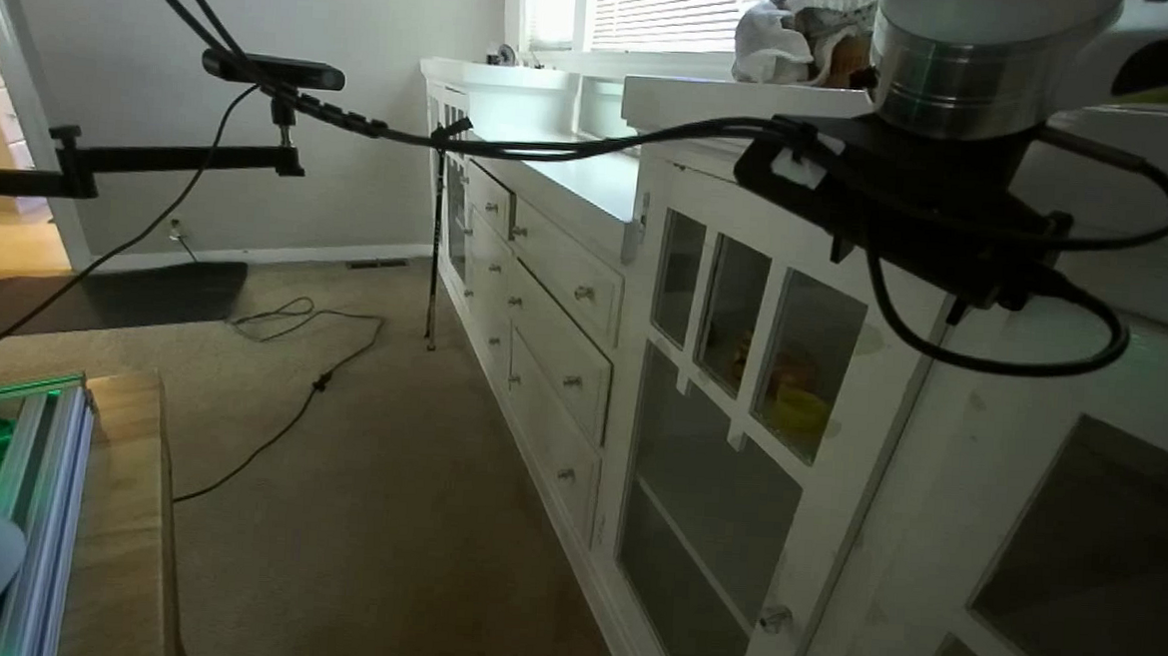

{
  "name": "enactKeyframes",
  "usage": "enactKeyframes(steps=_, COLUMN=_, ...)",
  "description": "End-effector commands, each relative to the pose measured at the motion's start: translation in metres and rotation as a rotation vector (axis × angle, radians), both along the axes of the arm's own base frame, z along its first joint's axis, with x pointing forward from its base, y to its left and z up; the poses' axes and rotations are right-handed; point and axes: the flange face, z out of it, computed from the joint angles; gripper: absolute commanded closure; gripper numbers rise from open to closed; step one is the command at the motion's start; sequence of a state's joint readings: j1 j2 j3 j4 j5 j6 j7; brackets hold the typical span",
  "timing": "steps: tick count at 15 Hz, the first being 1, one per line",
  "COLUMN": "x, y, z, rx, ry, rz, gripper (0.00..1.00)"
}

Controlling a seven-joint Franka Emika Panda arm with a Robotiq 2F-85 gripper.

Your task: Open the cabinet's left door

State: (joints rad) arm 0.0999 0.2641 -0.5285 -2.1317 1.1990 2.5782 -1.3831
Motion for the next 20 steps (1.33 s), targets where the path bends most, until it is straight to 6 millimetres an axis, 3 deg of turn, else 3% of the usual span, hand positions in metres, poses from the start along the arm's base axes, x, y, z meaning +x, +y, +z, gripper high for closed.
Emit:
enactKeyframes(steps=1, x=0.0004, y=0.0002, z=0.0025, rx=-0.003, ry=-0.002, rz=0.001, gripper=0.00)
enactKeyframes(steps=20, x=0.0015, y=0.0031, z=-0.0024, rx=-0.037, ry=-0.080, rz=0.141, gripper=0.00)
